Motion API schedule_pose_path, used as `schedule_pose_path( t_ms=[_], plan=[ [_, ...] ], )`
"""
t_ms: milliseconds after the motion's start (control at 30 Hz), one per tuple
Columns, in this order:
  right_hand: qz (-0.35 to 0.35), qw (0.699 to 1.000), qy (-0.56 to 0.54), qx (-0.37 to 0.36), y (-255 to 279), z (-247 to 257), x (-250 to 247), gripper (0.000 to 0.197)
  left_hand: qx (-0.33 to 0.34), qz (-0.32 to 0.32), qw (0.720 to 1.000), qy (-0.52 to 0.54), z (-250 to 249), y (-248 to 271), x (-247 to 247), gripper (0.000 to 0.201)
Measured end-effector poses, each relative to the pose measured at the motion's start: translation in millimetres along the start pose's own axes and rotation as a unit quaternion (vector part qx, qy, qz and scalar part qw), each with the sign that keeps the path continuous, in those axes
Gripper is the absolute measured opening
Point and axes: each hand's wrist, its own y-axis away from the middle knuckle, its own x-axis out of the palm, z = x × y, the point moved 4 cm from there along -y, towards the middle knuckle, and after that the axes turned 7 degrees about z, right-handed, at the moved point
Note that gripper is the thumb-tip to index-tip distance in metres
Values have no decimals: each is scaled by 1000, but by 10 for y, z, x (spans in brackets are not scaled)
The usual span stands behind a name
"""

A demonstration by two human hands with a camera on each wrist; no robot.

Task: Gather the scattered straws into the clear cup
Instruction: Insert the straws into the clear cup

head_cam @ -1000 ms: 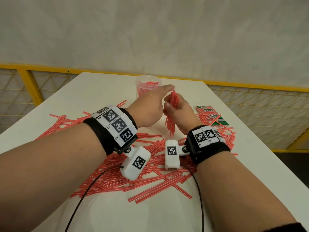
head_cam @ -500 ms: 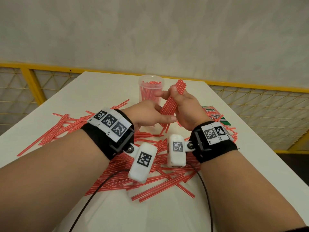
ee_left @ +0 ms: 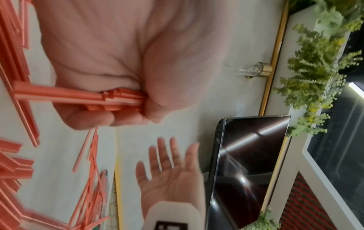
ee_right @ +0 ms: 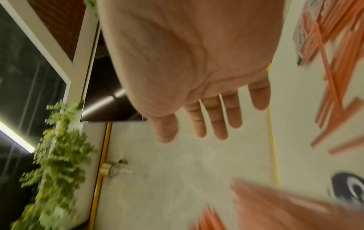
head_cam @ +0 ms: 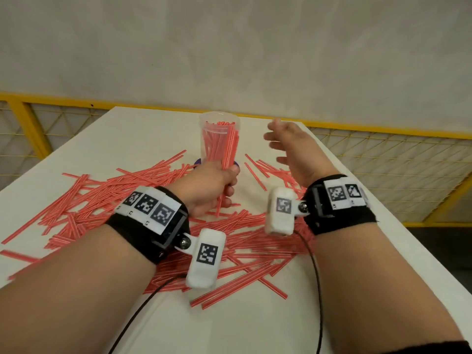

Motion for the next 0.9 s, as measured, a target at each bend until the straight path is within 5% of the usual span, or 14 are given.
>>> schedule_pose_path(
  t_ms=[100,200,367,733,900],
  plan=[
    [-89,987,118,56,-68,-191,-550,19,6,-24,999,29,37,18,-81,28],
    [-126,926,324,148,-78,-408,-970,11,1,-13,998,62,98,48,-122,17],
    [-28,797,551,245,-64,-585,-1051,32,19,11,996,86,120,83,-131,15],
    [16,751,592,293,-142,-661,-852,25,29,-3,994,102,133,112,-243,11],
    [33,745,602,287,-134,-660,-798,45,26,-15,994,106,144,114,-236,11]
  ],
)
